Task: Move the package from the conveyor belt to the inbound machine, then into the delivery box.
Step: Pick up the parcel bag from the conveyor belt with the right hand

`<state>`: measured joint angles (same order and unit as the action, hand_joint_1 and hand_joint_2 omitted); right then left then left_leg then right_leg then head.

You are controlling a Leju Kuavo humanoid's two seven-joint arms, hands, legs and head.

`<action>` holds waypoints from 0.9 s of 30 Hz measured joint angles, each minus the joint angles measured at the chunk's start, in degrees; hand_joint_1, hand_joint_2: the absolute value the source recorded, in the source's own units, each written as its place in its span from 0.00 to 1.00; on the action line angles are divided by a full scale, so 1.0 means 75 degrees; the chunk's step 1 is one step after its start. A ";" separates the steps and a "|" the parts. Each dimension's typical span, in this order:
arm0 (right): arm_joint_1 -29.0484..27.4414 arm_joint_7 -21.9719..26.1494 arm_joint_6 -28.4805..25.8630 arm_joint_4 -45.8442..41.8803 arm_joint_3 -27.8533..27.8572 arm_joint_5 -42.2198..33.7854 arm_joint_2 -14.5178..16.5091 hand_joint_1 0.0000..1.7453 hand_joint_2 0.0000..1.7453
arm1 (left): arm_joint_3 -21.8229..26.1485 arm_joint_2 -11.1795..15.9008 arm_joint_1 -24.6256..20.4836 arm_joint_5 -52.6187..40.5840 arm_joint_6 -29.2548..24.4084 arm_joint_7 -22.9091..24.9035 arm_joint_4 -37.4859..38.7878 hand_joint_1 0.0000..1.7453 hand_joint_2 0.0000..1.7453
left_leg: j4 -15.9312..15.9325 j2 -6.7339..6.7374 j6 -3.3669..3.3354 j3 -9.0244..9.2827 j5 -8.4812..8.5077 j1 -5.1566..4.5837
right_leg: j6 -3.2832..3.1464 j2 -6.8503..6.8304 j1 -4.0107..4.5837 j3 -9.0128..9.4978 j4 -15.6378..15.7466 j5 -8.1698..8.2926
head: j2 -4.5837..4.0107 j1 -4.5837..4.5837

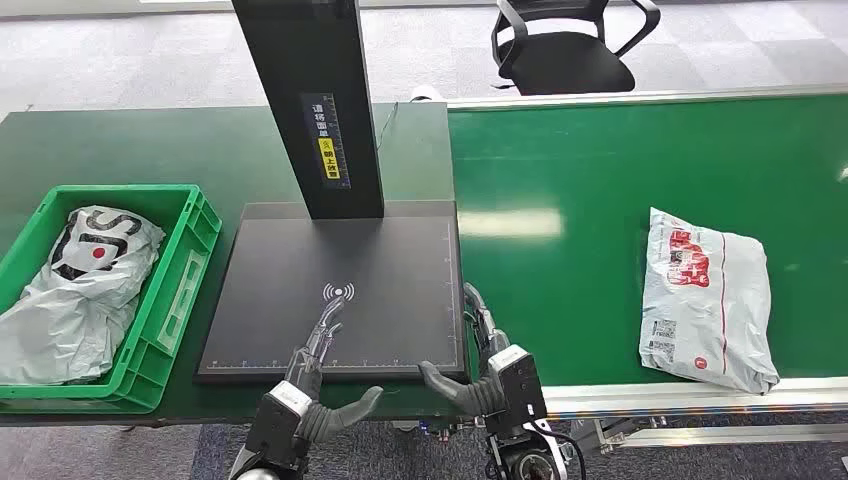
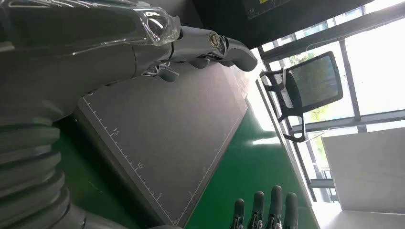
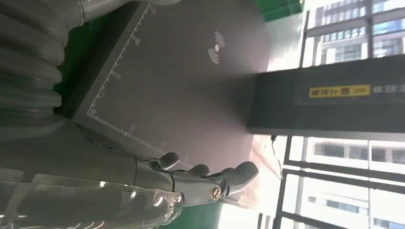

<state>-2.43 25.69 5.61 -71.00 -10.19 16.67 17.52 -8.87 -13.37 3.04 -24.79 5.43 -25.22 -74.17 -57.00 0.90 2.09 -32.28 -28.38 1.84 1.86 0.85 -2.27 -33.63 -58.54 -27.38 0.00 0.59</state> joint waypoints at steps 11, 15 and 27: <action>0.1675 -0.0708 -0.0606 0.1300 0.0563 0.1510 -0.0946 0.00 1.00 | -0.0047 0.0006 -0.0087 0.0099 0.0020 -0.0082 0.0189 0.00 1.00 | -0.0006 0.0003 -0.0009 0.0011 0.0007 -0.0005 | 0.0012 0.0001 -0.0007 0.0012 0.0001 0.0016 | 0.0000 -0.0003; 0.2894 -0.0987 -0.1119 0.2569 0.1016 0.1925 -0.1478 0.00 1.00 | -0.0053 0.0016 -0.0109 0.0186 0.0005 -0.0117 0.0248 0.00 1.00 | -0.0008 0.0000 -0.0016 0.0014 0.0013 -0.0010 | 0.0018 0.0001 -0.0013 0.0017 0.0001 0.0025 | 0.0000 -0.0001; 0.4810 -0.1381 -0.1686 0.4818 0.1362 0.2477 -0.2253 0.00 1.00 | -0.0108 0.0039 -0.0120 0.0254 0.0016 -0.0187 0.0254 0.00 1.00 | -0.0009 -0.0012 -0.0019 0.0008 0.0015 -0.0011 | 0.0020 -0.0004 -0.0013 0.0012 -0.0001 0.0027 | 0.0000 -0.0003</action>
<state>33.65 15.34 -7.04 -34.87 0.03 35.24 0.62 -9.68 -13.08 2.14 -22.88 5.55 -26.62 -72.26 -57.07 0.81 1.94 -32.22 -28.26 1.76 2.01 0.82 -2.37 -33.54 -58.54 -27.18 0.00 0.57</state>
